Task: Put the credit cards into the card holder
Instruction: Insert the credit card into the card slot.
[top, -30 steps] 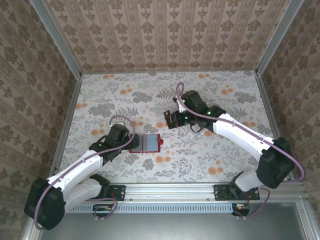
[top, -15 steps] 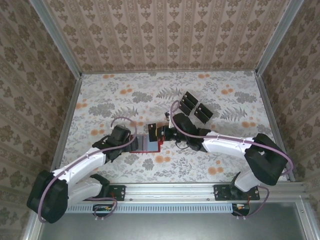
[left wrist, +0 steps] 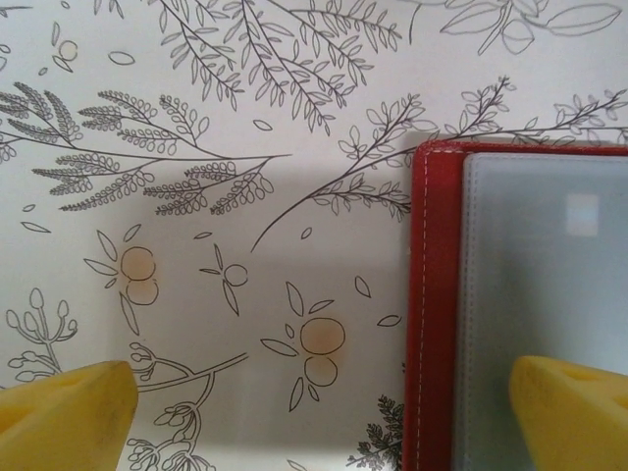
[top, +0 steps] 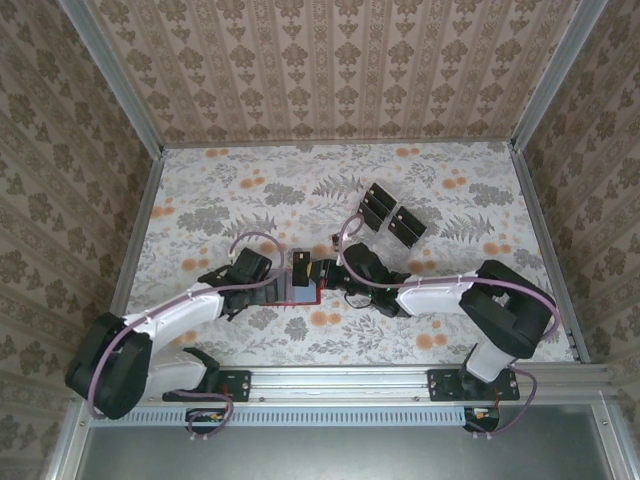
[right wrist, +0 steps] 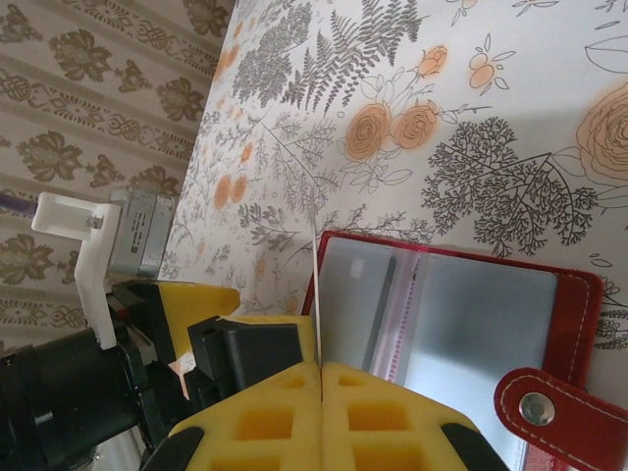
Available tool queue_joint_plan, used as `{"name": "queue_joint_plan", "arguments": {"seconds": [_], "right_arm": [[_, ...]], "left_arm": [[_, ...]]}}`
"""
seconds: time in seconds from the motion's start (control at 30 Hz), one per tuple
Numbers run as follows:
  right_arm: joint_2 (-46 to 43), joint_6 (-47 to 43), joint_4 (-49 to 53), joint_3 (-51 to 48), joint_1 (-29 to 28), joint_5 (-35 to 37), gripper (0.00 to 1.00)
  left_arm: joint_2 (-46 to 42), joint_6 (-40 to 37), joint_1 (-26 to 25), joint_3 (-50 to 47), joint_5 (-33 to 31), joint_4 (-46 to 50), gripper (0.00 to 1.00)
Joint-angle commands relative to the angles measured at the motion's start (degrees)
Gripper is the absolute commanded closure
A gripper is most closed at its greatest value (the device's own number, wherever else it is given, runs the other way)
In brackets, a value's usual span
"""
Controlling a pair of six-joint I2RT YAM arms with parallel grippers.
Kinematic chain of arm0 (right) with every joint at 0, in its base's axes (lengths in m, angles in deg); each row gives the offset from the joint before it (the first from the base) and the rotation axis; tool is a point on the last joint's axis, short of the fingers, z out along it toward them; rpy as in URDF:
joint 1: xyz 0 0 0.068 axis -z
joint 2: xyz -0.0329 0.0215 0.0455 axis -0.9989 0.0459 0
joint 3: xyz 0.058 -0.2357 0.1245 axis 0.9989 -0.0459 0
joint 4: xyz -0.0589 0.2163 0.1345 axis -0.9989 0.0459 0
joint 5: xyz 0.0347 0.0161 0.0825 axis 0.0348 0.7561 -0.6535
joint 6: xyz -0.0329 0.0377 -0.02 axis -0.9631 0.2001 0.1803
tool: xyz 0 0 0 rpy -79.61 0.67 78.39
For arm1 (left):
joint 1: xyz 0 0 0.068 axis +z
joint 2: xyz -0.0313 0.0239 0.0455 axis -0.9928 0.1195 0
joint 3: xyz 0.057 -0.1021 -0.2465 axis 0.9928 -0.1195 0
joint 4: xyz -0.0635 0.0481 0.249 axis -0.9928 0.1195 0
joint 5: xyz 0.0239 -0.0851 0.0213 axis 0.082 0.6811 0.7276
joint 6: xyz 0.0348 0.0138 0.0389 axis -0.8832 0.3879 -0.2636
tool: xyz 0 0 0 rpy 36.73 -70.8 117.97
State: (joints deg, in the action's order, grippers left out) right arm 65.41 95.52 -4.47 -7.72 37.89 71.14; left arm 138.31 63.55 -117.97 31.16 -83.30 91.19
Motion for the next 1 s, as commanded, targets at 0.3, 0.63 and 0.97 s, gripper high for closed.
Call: {"name": "queue_joint_plan", "arguments": {"seconds": [0.3, 0.63, 0.97], "right_arm": [[7.4, 4.4, -13.8, -2.7, -1.1, 2.0, 1.0], [11.2, 5.4, -16.8, -2.1, -2.1, 2.3, 1.0], [13.6, 6.0, -18.4, -1.3, -2.7, 2.7, 1.0]], "left_arm": [[0.8, 7.5, -4.4, 0.0, -6.5, 4.7, 0.0], [-1.6, 10.8, -4.2, -1.2, -9.5, 6.2, 0.0], [-1.8, 11.4, -4.1, -1.6, -9.6, 6.1, 0.0]]}}
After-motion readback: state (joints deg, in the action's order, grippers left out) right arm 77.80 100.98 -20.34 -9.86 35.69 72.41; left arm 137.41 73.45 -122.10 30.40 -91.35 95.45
